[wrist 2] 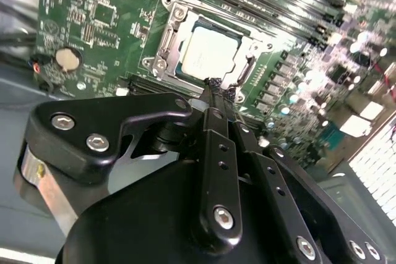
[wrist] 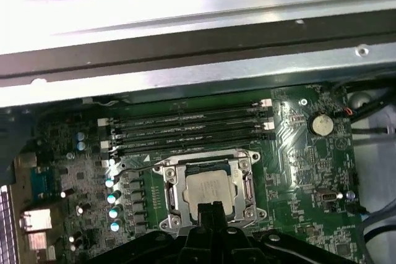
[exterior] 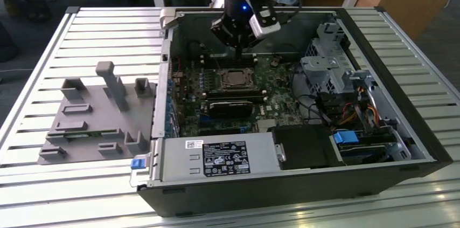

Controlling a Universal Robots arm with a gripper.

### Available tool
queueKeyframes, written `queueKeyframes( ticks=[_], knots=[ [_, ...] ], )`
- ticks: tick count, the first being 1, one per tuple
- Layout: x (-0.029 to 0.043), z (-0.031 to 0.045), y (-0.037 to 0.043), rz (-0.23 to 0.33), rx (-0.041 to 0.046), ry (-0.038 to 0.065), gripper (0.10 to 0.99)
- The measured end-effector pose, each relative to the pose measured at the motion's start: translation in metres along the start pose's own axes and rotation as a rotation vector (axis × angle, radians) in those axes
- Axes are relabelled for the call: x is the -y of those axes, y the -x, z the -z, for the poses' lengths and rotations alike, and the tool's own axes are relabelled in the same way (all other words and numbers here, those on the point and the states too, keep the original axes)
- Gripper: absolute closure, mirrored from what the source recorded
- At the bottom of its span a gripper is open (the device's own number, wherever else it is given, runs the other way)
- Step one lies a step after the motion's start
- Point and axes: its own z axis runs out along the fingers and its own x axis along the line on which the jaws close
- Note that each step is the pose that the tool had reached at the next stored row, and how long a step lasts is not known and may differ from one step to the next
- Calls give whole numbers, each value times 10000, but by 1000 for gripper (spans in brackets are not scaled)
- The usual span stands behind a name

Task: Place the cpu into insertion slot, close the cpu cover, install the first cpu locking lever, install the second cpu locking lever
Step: 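Install the first cpu locking lever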

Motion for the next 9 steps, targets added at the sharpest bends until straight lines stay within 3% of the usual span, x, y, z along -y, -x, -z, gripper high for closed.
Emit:
queueKeyframes(
  ticks=[6, 9],
  knots=[
    [0, -3, 0, 867, -22, 29, 976],
    [0, -5, 0, 968, -57, 442, 976]
  ],
)
